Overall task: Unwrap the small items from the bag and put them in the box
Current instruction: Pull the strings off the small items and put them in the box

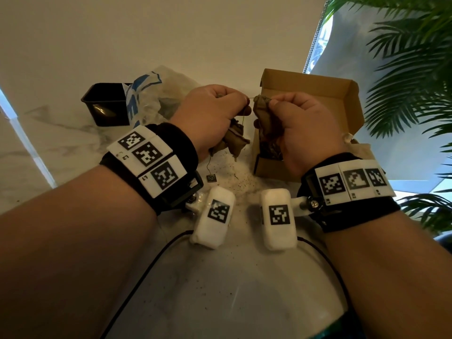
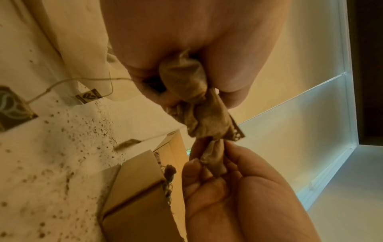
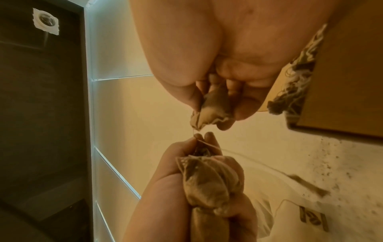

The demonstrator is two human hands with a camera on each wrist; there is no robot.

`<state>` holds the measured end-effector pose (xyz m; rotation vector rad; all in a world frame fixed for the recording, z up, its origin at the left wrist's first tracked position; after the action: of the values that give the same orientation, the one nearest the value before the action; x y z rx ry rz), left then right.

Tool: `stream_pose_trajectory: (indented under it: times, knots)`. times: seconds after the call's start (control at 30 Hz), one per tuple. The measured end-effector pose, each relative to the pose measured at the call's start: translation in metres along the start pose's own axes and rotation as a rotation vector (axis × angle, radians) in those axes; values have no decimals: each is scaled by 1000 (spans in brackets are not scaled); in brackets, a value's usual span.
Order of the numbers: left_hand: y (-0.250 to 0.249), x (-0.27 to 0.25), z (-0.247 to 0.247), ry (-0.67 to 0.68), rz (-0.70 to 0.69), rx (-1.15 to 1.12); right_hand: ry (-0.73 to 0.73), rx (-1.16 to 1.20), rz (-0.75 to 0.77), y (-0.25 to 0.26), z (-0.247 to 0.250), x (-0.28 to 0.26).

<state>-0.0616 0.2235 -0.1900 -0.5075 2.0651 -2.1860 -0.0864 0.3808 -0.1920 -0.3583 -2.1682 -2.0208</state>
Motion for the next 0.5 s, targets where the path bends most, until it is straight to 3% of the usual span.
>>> stream_pose_trajectory:
  times: [0.17, 0.27, 0.4, 0.5]
  knots:
    - [5, -8, -14, 215, 50, 125, -84, -5, -5, 0, 7, 2]
    - [8, -9, -16, 272, 60, 209, -158, 75, -14, -1, 14, 5]
    - [7, -7, -9, 251, 29, 308, -301, 175, -49, -2, 28, 8]
    - [5, 0, -2, 133, 0, 207, -303, 213, -98, -4, 30, 10]
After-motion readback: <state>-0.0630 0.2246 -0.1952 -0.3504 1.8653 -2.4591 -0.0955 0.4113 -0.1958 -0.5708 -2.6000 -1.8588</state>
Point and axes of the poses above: each hand's wrist, its own x-axis towards the middle knuckle, its own z-axis out of the back of the hand, y = z × x, the point moved 7 cm from there along x, towards the middle knuckle, and after that the axes turned 8 degrees about -y, right-handed, at the moved point
